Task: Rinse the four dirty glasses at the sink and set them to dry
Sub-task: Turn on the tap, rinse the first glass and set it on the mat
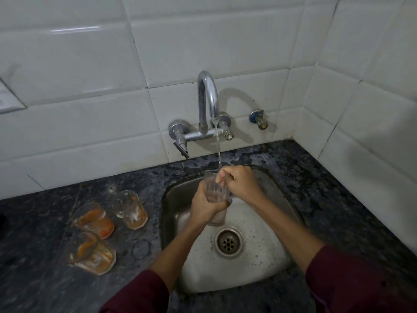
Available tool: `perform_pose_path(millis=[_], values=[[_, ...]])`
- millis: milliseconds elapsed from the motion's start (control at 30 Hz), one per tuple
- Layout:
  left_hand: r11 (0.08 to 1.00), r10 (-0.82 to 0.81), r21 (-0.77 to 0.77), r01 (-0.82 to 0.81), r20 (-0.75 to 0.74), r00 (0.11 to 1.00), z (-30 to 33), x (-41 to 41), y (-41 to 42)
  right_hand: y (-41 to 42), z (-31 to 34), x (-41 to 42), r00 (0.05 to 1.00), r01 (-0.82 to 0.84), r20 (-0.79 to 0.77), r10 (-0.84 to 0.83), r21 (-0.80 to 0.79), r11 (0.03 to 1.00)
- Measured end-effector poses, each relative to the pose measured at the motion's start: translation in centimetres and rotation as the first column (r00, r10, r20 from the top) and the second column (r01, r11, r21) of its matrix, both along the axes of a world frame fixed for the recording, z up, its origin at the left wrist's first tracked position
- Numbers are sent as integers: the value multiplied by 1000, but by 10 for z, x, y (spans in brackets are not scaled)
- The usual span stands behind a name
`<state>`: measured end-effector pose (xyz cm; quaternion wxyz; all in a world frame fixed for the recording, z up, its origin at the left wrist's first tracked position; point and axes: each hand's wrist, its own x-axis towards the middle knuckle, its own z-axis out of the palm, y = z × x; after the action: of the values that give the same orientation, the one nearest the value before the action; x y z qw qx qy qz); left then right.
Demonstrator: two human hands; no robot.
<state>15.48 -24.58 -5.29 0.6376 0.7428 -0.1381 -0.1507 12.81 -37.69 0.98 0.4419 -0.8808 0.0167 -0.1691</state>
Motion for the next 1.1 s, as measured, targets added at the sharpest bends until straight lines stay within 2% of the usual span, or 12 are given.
perform_pose_path(millis=[100, 167, 233, 367, 467, 600, 700, 767, 833, 900, 967, 1100], values=[[983, 94, 136, -122, 200, 975, 5, -12, -5, 9, 0, -1, 999, 48, 10, -47, -104, 993], [987, 51, 140, -79, 191, 980, 4, -10, -4, 7, 1, -1, 999, 51, -7, -51, -54, 997], [992, -104, 74, 100, 64, 992, 4, -2, 2, -1, 3, 0, 999, 25, -44, -22, 85, 996], [895, -371, -360, 262, -279, 886, 4, 9, 14, -10, 2, -3, 990, -88, -77, 117, 302, 949], [949, -235, -269, 163, -261, 936, 8, 4, 5, -8, 2, -5, 994, -78, -64, 93, 211, 974], [999, 10, 37, -11, 23, 1000, 10, -2, -6, 0, 5, -6, 996, 14, -89, -11, 34, 999], [987, 65, 137, -89, 172, 983, 14, -9, -12, 8, 3, -4, 992, 84, -87, -86, -28, 996], [987, 17, 152, -45, 181, 983, 16, -6, -12, 6, 2, -2, 990, 111, -93, -108, 34, 993], [989, -116, 100, 108, 79, 990, 17, 5, -8, -3, 3, 0, 986, 129, -123, -111, 155, 979], [954, -272, -165, 250, -131, 953, 14, 15, 2, -10, 5, 0, 993, 66, -109, -35, 299, 952], [881, -397, -392, 264, -309, 864, 13, 18, 6, -9, 8, -1, 995, -20, -79, 57, 411, 911], [935, -278, -306, 179, -318, 906, 16, 6, -1, -6, 9, -3, 995, -5, -97, 39, 331, 944]])
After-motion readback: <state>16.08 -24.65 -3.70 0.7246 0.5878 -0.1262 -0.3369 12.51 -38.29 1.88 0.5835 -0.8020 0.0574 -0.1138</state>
